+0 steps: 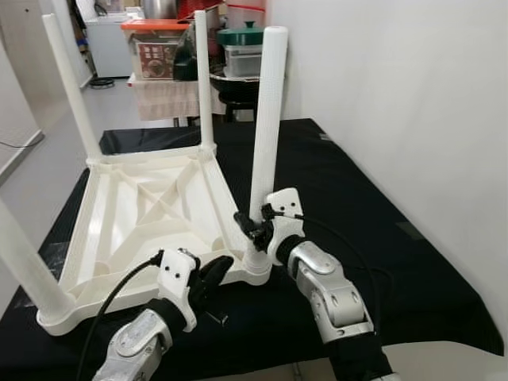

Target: Building children table

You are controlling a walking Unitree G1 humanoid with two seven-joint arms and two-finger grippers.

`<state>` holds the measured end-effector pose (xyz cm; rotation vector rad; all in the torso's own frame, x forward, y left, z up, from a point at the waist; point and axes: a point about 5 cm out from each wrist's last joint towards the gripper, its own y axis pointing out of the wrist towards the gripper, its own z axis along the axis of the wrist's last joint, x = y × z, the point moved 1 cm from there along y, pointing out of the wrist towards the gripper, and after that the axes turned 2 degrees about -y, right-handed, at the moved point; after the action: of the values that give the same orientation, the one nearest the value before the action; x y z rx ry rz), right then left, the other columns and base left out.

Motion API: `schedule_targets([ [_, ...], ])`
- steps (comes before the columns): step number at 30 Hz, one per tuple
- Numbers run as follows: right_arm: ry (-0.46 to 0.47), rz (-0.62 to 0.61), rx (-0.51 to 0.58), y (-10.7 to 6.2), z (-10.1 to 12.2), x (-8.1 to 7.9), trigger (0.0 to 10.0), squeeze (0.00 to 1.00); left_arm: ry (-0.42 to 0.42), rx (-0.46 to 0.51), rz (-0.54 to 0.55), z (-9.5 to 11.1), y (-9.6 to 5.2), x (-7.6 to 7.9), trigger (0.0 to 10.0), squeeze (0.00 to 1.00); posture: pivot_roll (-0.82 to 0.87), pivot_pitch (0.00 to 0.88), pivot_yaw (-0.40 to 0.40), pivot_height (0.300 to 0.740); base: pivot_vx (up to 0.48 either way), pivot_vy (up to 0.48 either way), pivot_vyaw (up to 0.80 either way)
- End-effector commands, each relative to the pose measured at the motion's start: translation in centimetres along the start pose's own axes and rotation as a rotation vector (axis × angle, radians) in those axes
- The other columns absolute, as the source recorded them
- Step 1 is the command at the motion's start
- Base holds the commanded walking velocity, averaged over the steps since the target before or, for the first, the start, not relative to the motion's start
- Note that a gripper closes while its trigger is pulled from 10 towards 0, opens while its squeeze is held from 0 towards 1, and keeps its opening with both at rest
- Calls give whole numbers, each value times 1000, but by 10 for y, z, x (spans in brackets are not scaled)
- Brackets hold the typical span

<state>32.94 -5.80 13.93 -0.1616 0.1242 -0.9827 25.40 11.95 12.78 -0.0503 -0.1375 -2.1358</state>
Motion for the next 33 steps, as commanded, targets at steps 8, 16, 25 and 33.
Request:
schedule_targets([
  [8, -104, 324, 110, 4, 27, -1, 10000, 992, -9, -15, -4, -2, -1, -1, 10000, 0, 14, 0, -31, 740, 0, 0, 0],
  [16, -201, 567, 80, 0, 39, 25, 10000, 0, -8, -18, -3, -3, -2, 0, 10000, 0, 25, 0, -36, 740, 0, 0, 0],
  [25, -157, 702, 79, -3, 44, 38, 0, 0, -8, -22, -4, -6, -2, 3, 10000, 0, 30, 0, -39, 740, 0, 0, 0],
  [33, -143, 701, 91, -3, 39, 44, 0, 0, -11, -24, -7, -7, -2, 4, 10000, 0, 25, 0, -37, 740, 0, 0, 0],
])
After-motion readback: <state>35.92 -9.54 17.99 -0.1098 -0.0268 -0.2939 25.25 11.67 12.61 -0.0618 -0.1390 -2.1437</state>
